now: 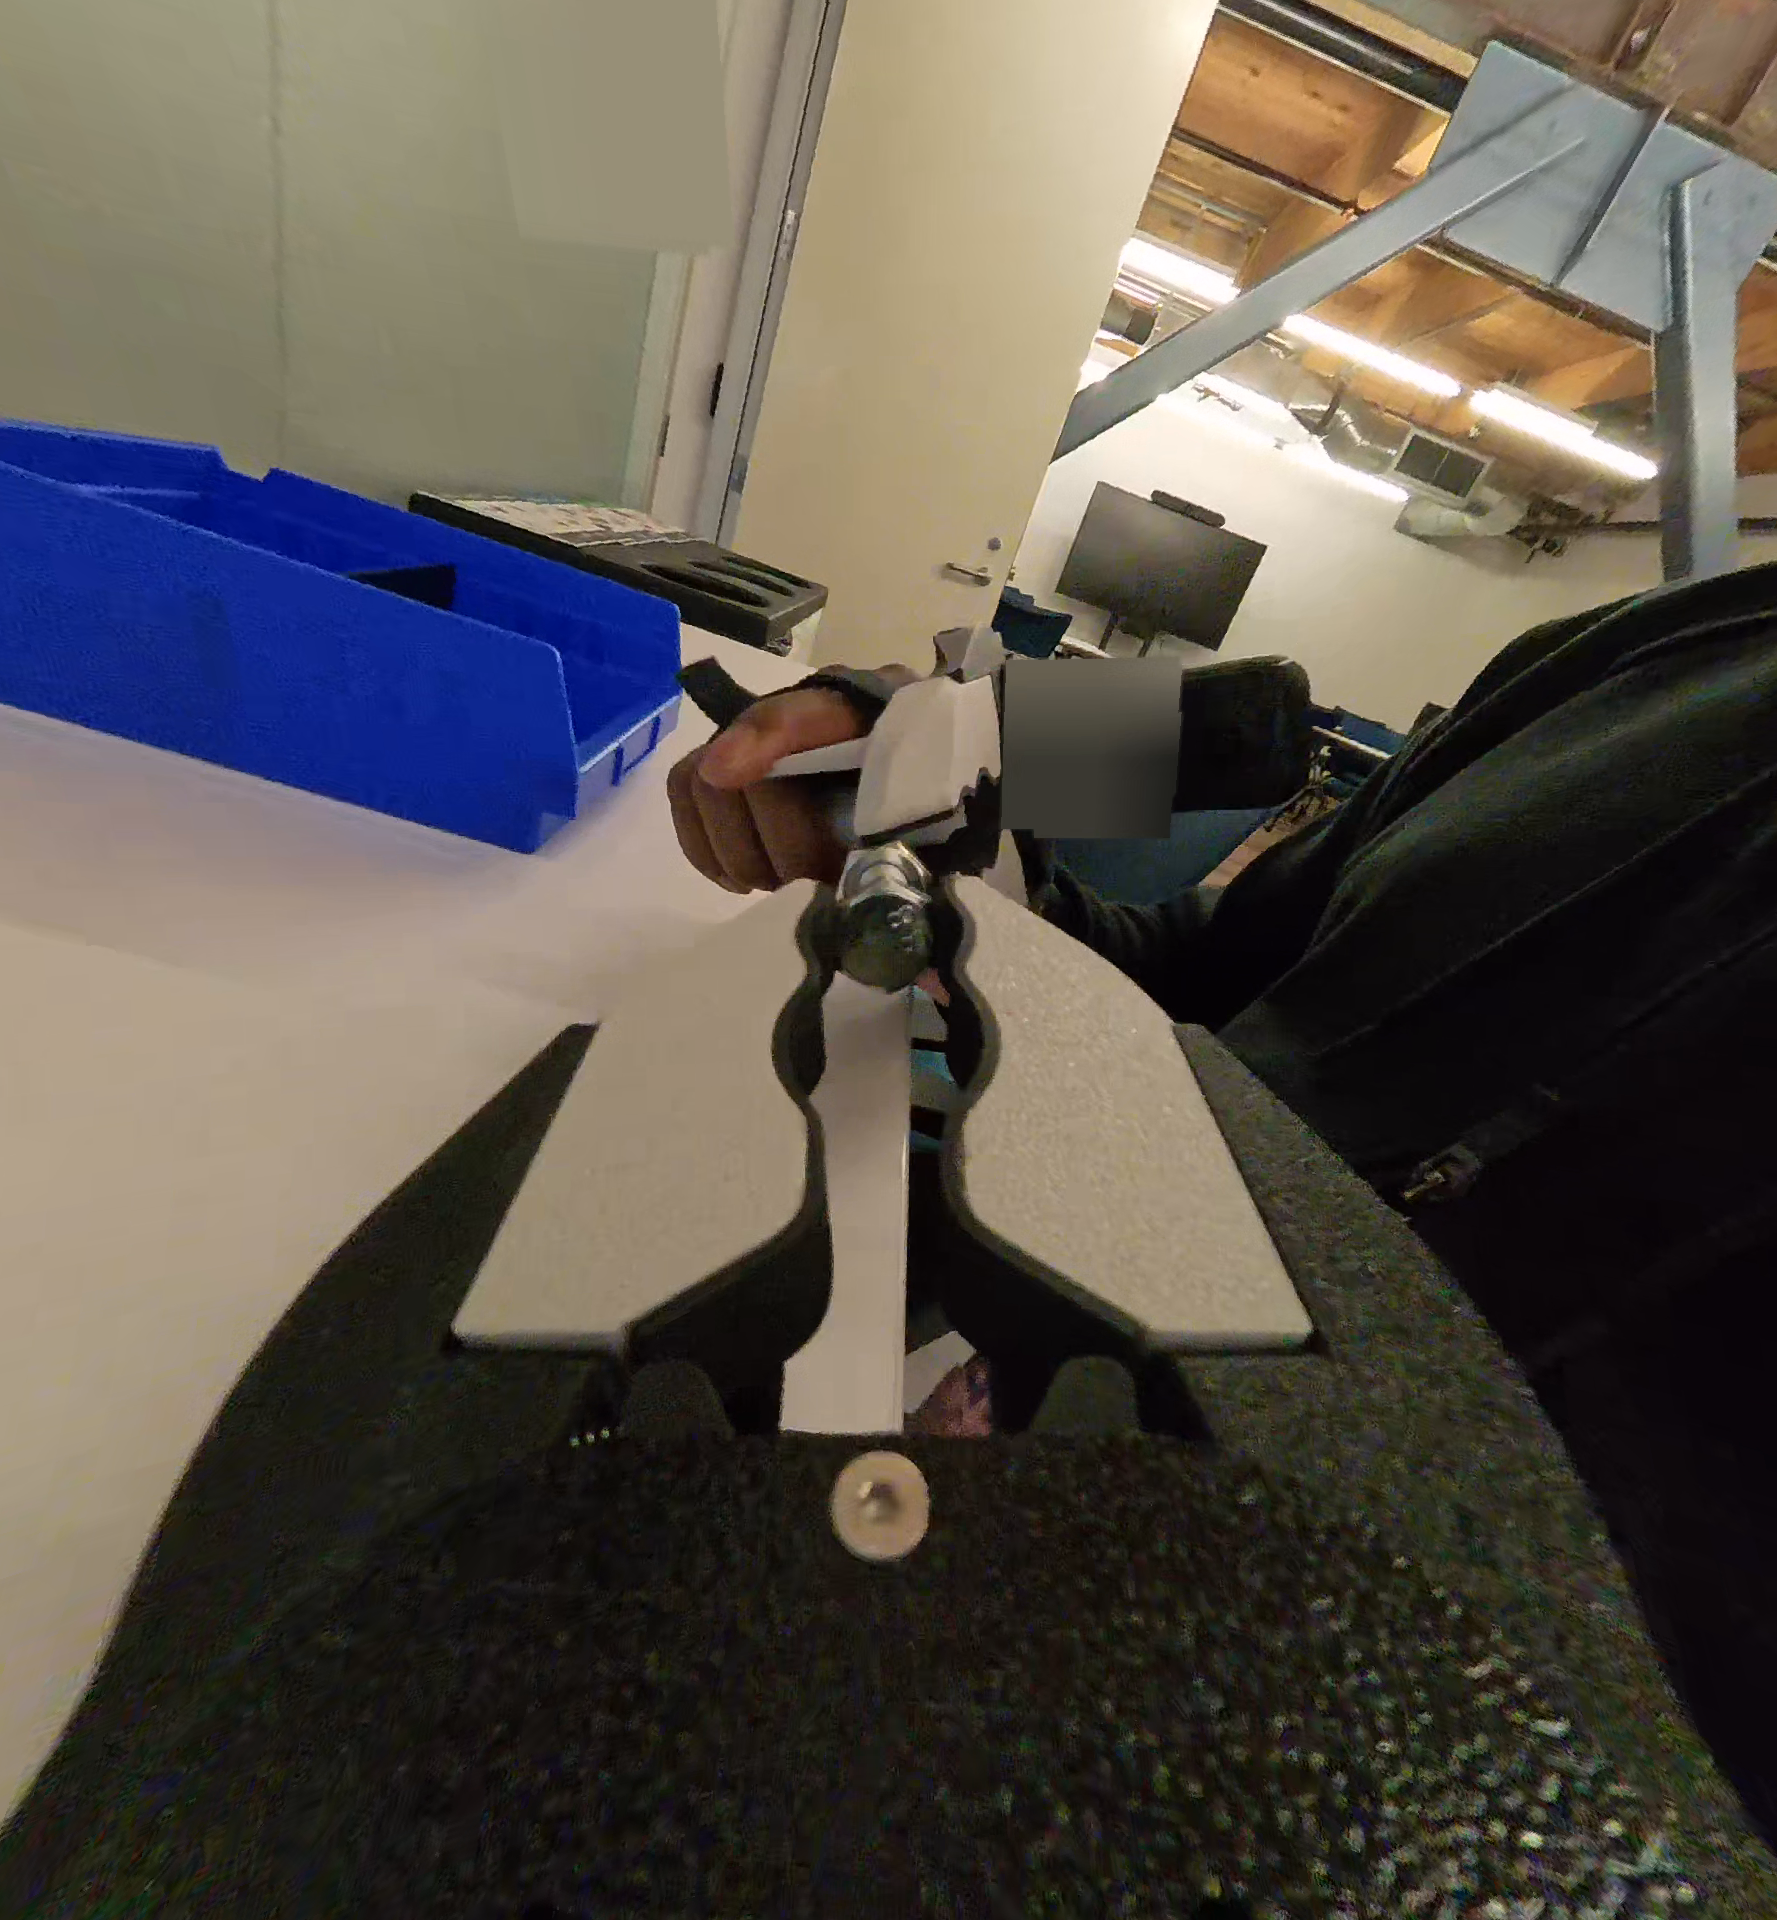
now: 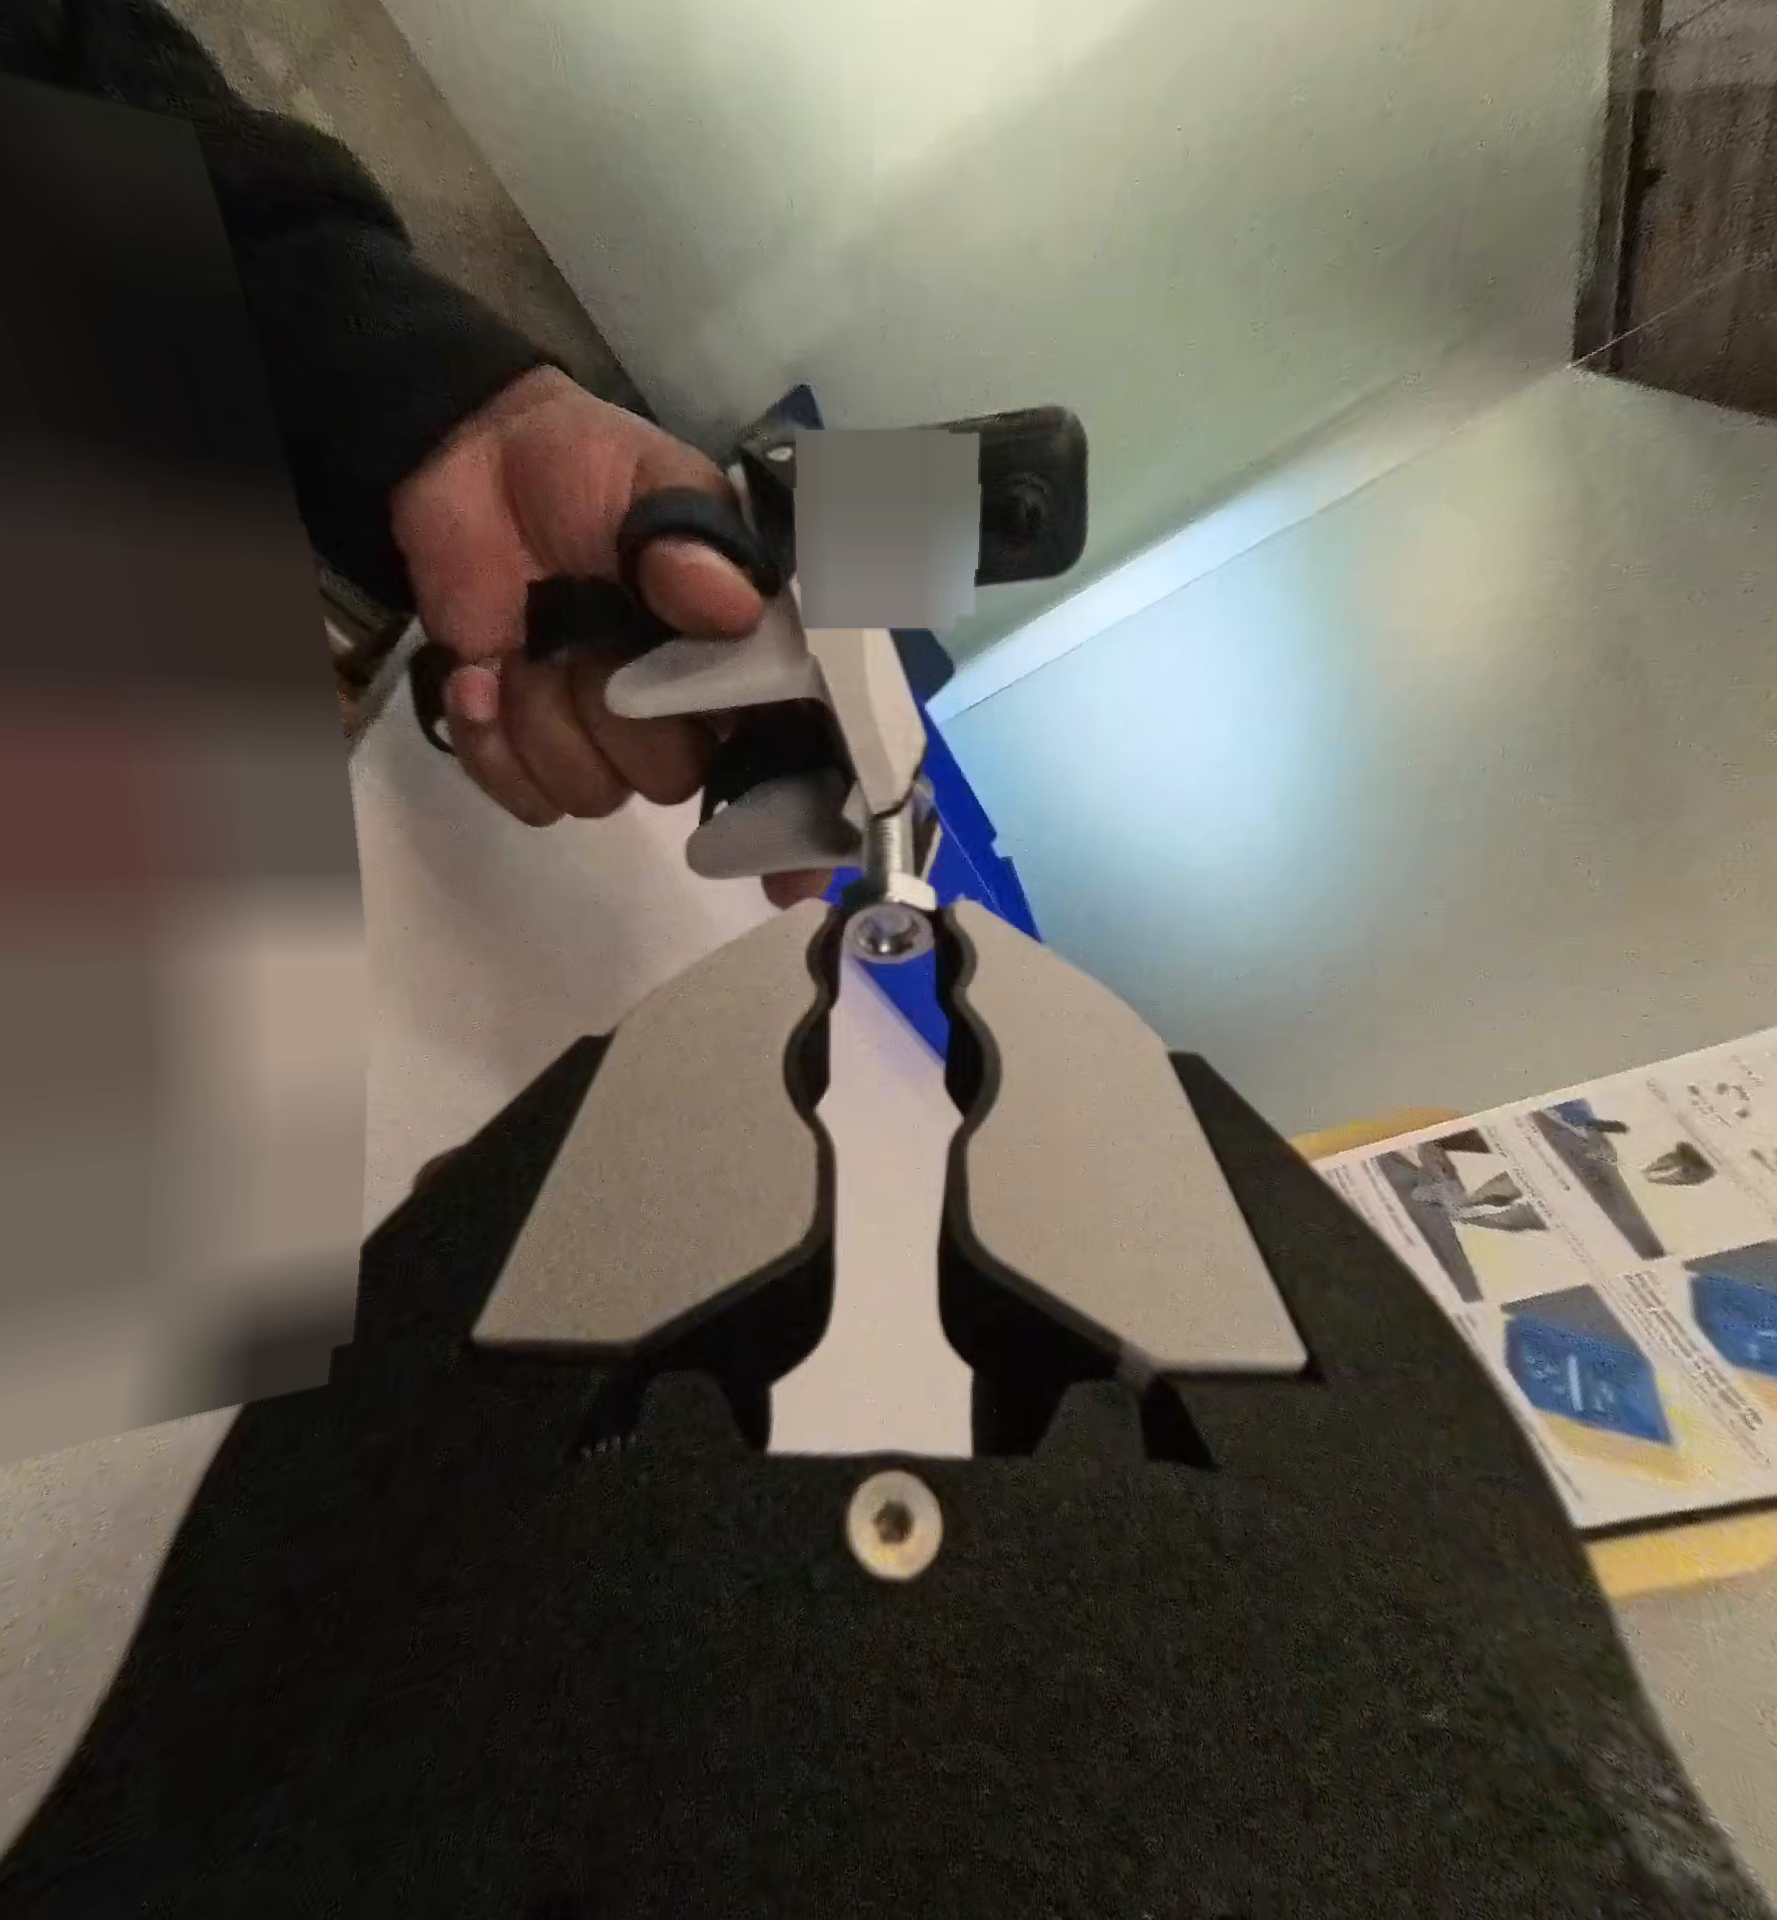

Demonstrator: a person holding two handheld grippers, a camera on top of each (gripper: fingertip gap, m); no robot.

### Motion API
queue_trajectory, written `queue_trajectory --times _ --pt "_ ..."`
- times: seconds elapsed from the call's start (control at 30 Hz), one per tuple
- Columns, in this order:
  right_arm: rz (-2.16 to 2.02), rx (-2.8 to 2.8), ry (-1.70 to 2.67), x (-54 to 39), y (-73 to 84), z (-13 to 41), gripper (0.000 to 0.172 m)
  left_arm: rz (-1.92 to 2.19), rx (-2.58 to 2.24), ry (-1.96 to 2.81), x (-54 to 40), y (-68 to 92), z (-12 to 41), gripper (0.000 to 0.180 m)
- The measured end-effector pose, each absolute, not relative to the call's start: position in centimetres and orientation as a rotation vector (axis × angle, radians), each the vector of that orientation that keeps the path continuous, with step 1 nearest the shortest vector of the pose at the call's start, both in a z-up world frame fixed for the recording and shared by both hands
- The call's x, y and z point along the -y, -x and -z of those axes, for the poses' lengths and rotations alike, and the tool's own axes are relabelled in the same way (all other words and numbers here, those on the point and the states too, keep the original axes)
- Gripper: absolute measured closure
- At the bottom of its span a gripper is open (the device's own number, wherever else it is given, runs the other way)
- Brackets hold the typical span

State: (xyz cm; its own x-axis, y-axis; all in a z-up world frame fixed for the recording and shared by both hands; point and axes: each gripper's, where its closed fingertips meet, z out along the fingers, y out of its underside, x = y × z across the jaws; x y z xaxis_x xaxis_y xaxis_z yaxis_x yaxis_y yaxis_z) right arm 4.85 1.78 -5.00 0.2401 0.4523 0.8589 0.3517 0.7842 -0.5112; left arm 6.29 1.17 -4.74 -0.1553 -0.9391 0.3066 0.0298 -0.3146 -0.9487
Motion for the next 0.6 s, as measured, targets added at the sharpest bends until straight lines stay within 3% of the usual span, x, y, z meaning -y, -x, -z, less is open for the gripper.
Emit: queue_trajectory --times 0.2,0.4,0.47,0.6 --pt "-0.74 1.157 1.069 -1.4 -4.8 3.5 0.132 1.336 -1.171 1.193 -1.3 -5.9 3.9 0.163" --pt "-1.134 1.058 1.27 -1.3 -4.0 3.8 0.133 1.314 -1.217 1.103 -0.2 -5.9 3.4 0.163" --pt "-1.075 1.075 1.245 -1.3 -3.9 3.9 0.153 1.344 -1.216 1.114 -0.1 -6.0 3.5 0.163" --pt "-0.514 1.241 1.044 -2.2 -4.2 4.7 0.153 1.512 -1.122 1.268 -0.8 -6.1 4.0 0.163"
